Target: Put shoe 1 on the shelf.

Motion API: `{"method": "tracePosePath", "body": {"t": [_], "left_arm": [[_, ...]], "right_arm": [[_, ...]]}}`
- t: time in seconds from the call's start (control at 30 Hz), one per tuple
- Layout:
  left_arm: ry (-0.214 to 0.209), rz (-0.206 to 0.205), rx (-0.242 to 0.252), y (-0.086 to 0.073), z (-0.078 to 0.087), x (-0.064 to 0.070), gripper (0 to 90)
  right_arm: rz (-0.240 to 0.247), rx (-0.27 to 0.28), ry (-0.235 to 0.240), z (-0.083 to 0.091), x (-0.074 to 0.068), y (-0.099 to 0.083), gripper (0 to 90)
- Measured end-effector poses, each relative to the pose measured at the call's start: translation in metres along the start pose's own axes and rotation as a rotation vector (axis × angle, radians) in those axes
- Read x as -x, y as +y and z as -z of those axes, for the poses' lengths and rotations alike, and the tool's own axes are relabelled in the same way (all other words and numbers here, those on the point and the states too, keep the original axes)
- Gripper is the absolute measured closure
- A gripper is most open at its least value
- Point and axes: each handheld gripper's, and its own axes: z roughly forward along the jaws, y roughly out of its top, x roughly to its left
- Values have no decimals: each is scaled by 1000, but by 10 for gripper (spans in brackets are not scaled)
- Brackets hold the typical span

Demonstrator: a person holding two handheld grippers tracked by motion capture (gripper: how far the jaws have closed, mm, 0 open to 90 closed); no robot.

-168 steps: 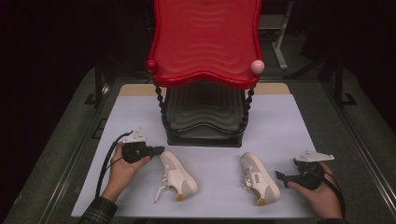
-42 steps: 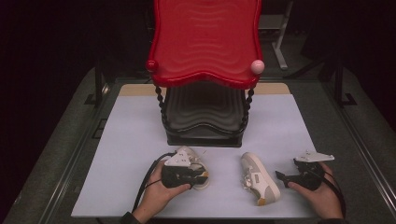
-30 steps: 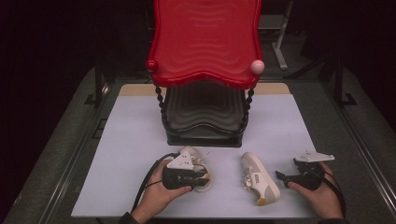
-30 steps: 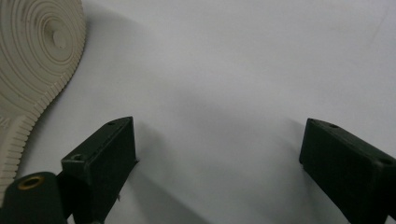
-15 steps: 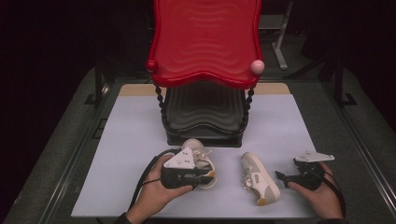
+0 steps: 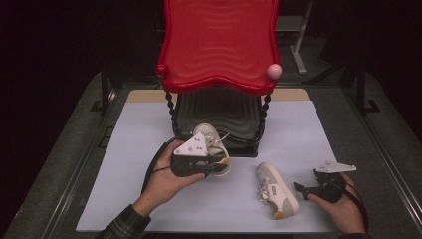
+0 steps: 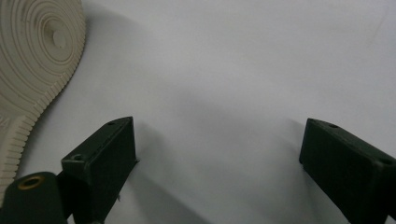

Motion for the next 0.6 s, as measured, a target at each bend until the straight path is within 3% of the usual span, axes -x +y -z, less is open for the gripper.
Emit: {"method": "tracePosePath", "body": {"t": [0.6], "left_arm": [[83,-34,20,18,-4,-64,774]], "right_arm": [[-4,0,1,0,0,0,98]]}}
